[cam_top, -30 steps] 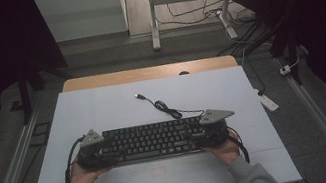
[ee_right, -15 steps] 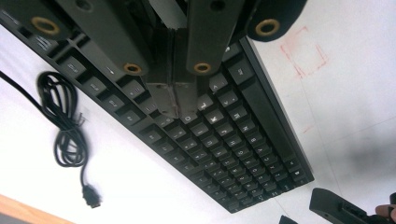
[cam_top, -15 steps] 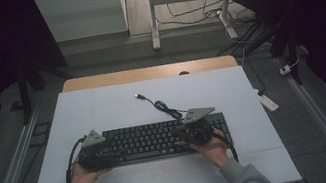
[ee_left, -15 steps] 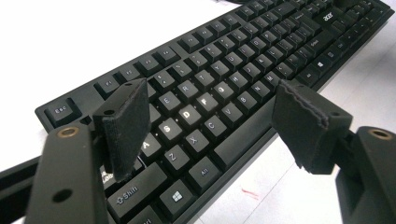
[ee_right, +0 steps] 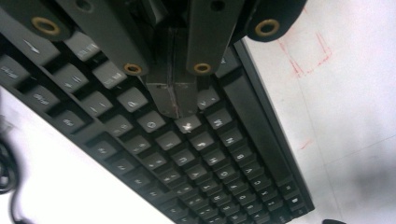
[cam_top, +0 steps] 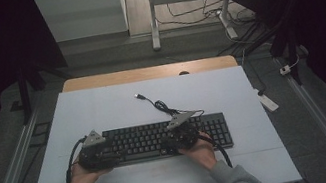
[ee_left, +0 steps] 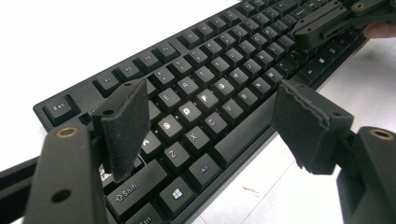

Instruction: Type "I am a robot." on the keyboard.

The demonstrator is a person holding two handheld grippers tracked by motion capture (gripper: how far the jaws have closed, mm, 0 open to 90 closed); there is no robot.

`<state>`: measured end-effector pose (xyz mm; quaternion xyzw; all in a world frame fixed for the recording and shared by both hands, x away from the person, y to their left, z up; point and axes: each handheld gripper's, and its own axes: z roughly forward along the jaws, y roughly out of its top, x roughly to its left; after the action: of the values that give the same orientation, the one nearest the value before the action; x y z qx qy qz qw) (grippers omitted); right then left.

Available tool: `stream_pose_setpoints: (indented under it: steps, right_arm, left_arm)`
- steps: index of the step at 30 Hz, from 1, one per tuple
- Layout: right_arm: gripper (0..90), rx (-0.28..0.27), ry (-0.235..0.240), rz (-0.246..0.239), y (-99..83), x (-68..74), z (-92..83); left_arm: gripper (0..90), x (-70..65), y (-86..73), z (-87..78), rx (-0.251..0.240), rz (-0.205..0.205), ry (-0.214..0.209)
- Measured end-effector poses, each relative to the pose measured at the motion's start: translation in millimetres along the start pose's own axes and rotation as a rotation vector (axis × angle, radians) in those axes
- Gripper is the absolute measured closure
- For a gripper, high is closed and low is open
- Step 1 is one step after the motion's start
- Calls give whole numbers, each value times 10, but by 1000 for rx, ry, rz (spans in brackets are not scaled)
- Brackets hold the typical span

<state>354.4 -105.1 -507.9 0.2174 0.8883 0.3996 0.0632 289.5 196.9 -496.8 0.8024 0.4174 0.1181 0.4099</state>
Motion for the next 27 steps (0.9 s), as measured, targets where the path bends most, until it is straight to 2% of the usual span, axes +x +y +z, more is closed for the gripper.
stream_pose_setpoints:
  steps: [9,13,20,22,27]
  right_arm:
    - [895,43,3,-16,-18,21,83]
    - [896,41,-1,-16,-18,27,77]
    - [894,-68,4,-15,23,23,-121]
    - [826,-87,-4,0,11,10,-167]
    - [684,-125,-62,19,-68,-26,-312]
  left_arm:
    - [275,3,1,0,1,3,-3]
    - [274,10,0,-13,-4,3,-6]
    - [274,20,0,-5,-5,-7,-3]
    - [274,17,3,5,-1,-1,-3]
    - [274,17,4,-2,-5,0,-4]
